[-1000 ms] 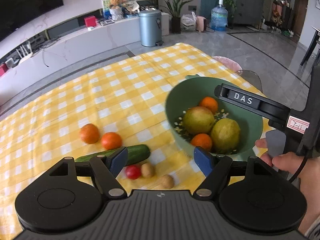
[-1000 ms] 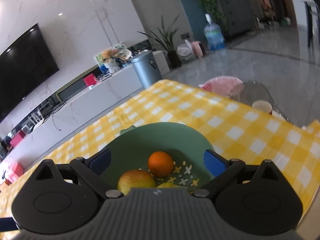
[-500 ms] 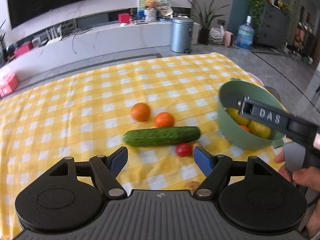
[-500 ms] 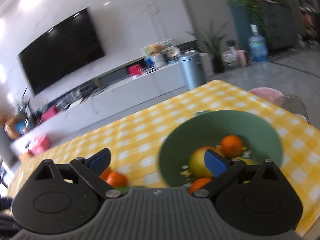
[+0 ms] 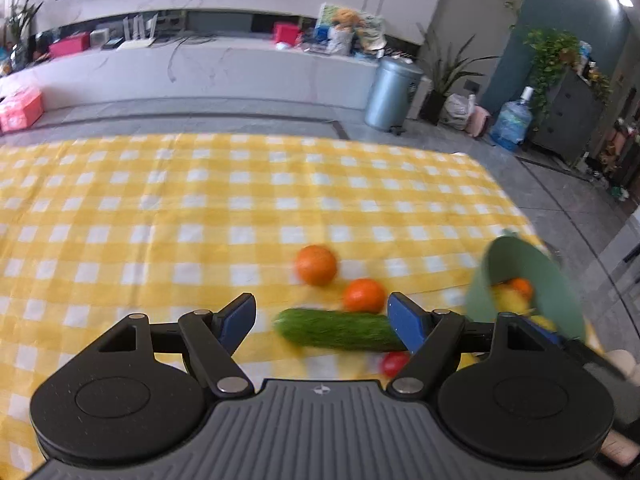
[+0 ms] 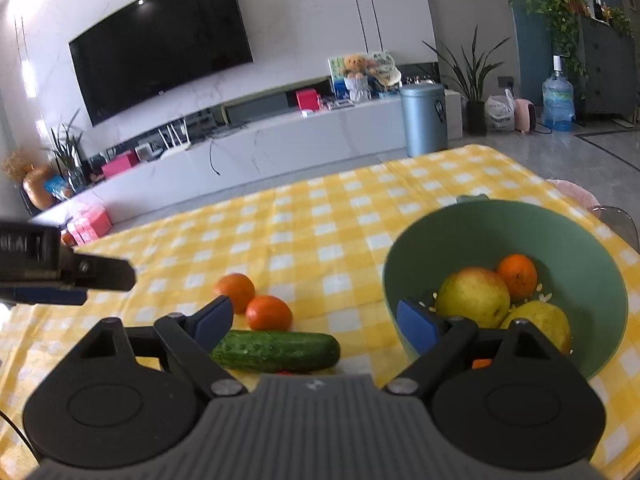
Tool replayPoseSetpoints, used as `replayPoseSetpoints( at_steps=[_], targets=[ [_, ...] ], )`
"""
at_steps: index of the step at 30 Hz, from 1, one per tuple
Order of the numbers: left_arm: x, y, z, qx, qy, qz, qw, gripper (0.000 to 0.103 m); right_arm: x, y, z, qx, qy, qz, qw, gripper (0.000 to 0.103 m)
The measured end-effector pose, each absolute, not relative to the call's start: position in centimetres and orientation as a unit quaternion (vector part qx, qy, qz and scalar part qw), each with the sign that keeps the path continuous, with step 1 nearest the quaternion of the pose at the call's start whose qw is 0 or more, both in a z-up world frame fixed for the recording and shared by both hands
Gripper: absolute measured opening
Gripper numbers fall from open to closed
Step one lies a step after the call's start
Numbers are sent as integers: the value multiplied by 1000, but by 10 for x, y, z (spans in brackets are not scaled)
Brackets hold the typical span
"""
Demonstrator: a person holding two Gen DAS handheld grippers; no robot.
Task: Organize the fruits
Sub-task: 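Move both tools back toward the oranges beside the cucumber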
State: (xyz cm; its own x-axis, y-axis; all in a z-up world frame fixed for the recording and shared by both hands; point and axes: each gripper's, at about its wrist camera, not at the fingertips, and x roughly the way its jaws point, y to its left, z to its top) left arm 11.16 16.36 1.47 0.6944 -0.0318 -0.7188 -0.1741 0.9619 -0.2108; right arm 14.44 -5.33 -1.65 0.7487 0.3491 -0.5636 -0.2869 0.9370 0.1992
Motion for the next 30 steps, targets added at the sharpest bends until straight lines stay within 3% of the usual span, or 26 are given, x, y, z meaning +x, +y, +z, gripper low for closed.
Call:
replayPoseSetpoints(
  at_steps=[4, 9, 13, 15, 24, 27, 30],
  targets=[
    [115, 196, -15, -153, 418, 73, 893, 88, 146, -36, -26, -3, 315, 173, 933, 78],
    [112, 218, -32, -176, 424, 64, 886, 88, 152, -14, -29, -15, 332, 220, 917, 76],
    [113, 223, -40, -182, 421, 63, 886, 88, 191, -15, -30, 130, 429, 232, 863, 69],
    [115, 228, -45, -204, 428, 64, 878, 88, 210, -10, -31, 151, 458, 224, 847, 69],
    [118, 234, -58, -218, 449, 65, 864, 88, 259, 45, -39, -10, 495, 142, 857, 67],
    [118, 236, -62, -218, 460, 65, 858, 88, 263, 54, -46, -43, 518, 137, 843, 53],
    [114, 238, -59, -225, 453, 76, 859, 88, 264, 56, -50, -52, 519, 130, 843, 51]
  ],
)
